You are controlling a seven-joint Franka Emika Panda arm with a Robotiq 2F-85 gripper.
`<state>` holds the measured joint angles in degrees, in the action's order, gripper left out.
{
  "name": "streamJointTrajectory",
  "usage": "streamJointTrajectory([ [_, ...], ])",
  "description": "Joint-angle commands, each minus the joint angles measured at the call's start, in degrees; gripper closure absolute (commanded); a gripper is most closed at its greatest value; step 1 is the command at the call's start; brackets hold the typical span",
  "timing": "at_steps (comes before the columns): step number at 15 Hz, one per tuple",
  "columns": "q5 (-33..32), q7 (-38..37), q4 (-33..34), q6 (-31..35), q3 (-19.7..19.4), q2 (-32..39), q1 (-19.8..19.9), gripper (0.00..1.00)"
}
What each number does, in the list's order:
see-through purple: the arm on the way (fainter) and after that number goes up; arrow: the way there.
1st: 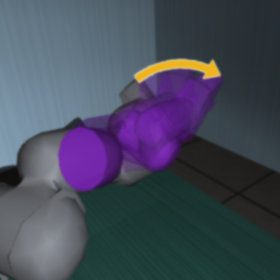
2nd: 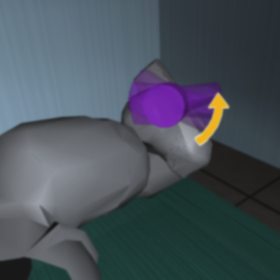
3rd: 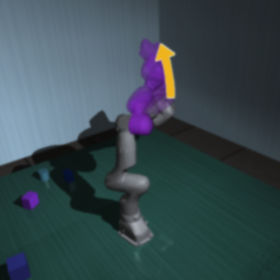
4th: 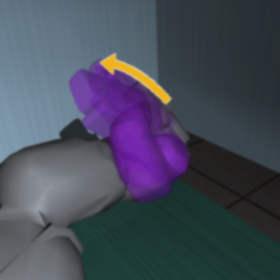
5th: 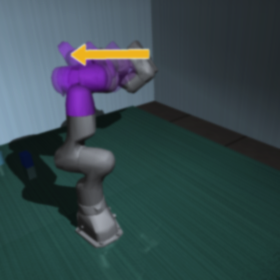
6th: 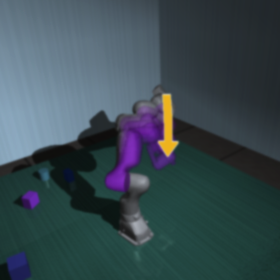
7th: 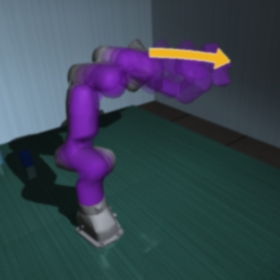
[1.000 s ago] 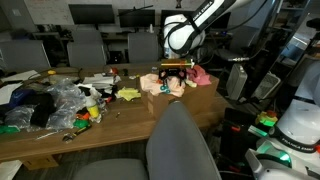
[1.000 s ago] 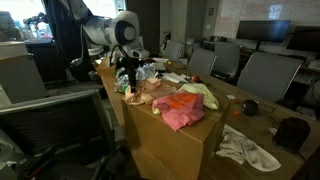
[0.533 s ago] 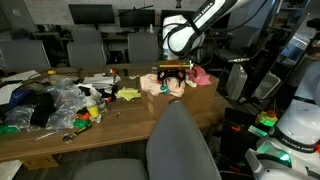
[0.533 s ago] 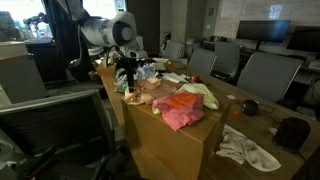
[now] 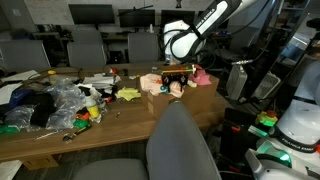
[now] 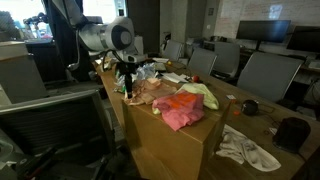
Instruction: Pick up the shirts on the box and put them on the chair.
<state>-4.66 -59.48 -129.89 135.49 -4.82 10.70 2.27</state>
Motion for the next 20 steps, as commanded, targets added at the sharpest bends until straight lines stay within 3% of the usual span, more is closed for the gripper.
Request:
streamJointTrajectory([
  [1, -1.48, -2.01, -1.32, -0.06, -1.07, -1.36, -1.13, 0.58],
  [6, -1.74, -2.96, -2.12, -0.25, -1.13, -2.65, -1.18, 0.96],
  [8, -1.89, -3.43, -2.47, -0.50, -1.05, -3.75, -1.19, 1.00],
  [13, -1.55, -2.36, -3.86, -3.71, -0.02, -10.50, -1.11, 0.98],
  [15, -1.86, -1.69, -4.14, -6.84, 0.98, -14.92, -1.21, 0.99],
  [20, -4.65, -1.46, -1.19, -21.97, 6.13, -25.45, -1.73, 0.99],
])
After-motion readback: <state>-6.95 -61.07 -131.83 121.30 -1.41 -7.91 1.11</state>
